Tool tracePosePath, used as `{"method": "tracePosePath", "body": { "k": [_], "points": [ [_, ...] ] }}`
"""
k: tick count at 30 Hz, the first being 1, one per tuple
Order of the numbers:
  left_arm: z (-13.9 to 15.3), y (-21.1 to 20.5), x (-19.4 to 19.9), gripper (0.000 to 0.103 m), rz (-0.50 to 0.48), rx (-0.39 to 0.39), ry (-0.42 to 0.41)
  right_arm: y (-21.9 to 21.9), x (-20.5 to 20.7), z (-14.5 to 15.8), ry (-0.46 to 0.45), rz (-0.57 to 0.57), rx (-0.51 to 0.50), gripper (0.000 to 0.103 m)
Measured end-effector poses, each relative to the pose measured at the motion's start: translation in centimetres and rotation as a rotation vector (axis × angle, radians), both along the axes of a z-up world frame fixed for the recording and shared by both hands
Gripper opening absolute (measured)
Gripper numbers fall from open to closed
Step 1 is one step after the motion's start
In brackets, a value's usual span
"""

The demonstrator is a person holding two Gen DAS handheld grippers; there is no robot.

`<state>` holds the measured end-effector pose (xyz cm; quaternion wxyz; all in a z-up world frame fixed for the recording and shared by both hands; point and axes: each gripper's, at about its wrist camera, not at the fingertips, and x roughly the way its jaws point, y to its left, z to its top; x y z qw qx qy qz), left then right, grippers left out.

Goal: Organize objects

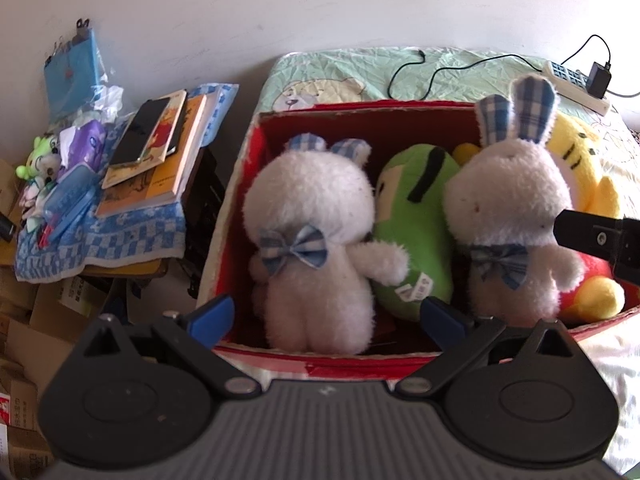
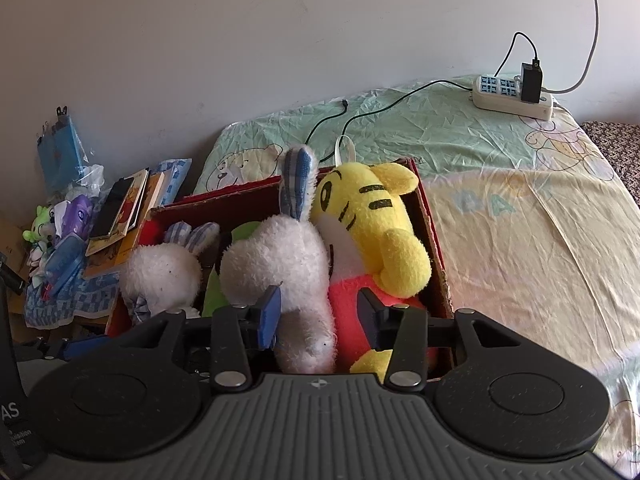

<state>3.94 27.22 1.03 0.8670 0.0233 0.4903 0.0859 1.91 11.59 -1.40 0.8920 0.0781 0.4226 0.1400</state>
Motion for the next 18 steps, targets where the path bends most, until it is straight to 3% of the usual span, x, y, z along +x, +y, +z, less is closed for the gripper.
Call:
{"method": "tracePosePath", "body": {
  "k": [4, 18],
  "points": [
    [0.2, 0.44, -0.06, 0.1, 0.021, 0.005, -0.012, 0.44, 0.07, 0.01, -0.008, 0.011, -0.023, 0.052],
    [0.23, 0.59, -0.09, 0.101, -0.007, -0.019, -0.021, 0.25, -0.01, -0.21, -0.01, -0.003, -0.01, 0.054]
  ]
}}
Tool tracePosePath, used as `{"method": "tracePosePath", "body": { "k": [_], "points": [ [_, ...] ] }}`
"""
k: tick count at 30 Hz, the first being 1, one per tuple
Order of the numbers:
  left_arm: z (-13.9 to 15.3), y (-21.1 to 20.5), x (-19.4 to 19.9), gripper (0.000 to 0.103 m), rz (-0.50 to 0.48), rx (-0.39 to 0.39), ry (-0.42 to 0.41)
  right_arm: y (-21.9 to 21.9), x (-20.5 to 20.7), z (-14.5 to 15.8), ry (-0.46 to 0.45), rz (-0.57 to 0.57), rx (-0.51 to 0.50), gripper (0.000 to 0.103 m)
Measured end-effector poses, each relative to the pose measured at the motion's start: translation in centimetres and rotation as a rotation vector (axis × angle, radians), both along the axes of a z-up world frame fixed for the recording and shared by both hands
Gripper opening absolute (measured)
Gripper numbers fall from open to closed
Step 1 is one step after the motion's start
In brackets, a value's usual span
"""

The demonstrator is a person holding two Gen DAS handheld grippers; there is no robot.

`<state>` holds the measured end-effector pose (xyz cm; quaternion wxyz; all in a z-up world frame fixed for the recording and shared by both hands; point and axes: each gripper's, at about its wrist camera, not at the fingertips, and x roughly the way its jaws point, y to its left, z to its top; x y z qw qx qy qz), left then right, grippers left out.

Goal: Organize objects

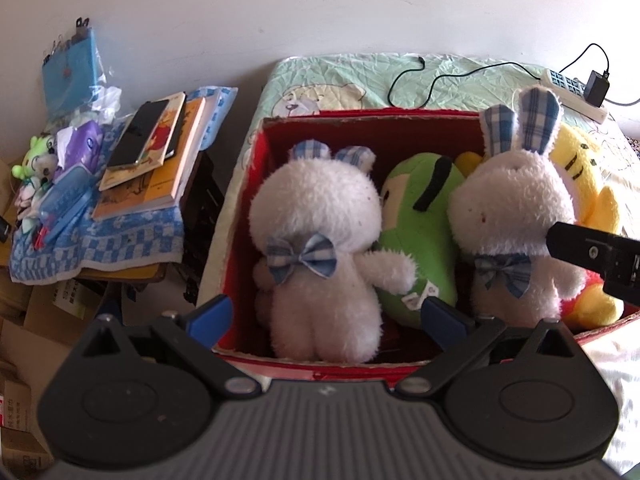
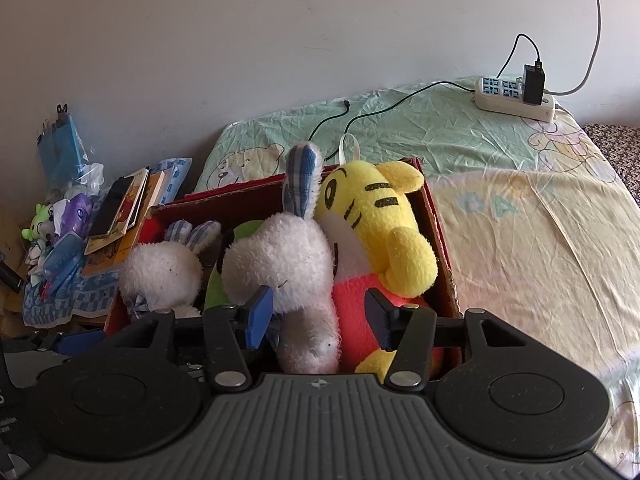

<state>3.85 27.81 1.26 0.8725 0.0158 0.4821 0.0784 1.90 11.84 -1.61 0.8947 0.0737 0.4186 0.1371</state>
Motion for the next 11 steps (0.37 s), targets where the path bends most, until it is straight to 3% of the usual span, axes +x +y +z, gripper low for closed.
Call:
{"method": "tracePosePath", "body": {
  "k": [11],
  "points": [
    [0.93, 0.13, -0.54, 0.097, -0.016, 0.009, -0.058, 0.45, -0.33, 0.47, -0.025, 0.001, 0.004, 0.054]
  ]
}}
